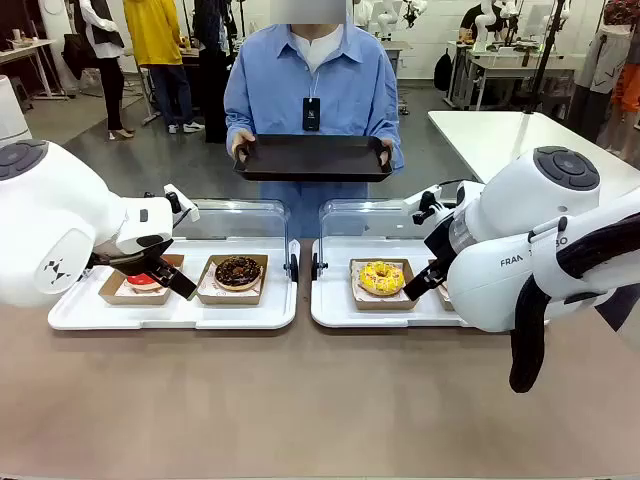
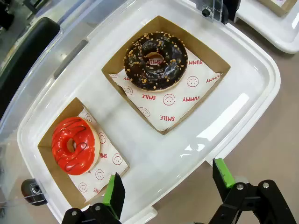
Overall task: Provide the desired donut to the person.
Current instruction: Pick up and lift the Paper togo box containing the Donut pointed at by the person.
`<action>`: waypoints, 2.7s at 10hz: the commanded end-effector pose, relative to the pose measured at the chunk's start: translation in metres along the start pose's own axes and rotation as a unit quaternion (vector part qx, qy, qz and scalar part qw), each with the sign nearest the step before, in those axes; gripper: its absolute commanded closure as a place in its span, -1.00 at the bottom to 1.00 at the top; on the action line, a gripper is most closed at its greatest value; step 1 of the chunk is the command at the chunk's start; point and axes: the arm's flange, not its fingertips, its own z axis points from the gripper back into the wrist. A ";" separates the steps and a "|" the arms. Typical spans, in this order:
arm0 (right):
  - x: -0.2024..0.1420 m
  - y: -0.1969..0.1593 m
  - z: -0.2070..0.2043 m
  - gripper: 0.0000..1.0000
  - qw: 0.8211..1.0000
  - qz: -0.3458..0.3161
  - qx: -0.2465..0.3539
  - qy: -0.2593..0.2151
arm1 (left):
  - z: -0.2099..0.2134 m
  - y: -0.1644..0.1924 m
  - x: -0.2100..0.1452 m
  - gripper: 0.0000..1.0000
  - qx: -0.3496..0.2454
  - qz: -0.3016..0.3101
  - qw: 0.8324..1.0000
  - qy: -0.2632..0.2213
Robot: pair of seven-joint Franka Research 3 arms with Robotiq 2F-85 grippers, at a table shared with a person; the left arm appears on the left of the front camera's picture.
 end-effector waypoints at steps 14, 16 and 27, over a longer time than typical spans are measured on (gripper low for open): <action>0.041 -0.034 0.112 -1.00 0.998 -0.028 0.020 0.046 | 0.104 0.018 0.064 -1.00 0.030 -0.017 0.999 0.016; 0.068 -0.042 0.167 -1.00 0.993 -0.018 0.030 0.113 | 0.156 0.031 0.104 -1.00 -0.002 -0.028 0.999 0.041; -0.026 -0.153 0.219 -1.00 0.803 0.132 0.559 -0.158 | 0.232 0.126 0.055 -1.00 -0.486 -0.133 0.857 -0.112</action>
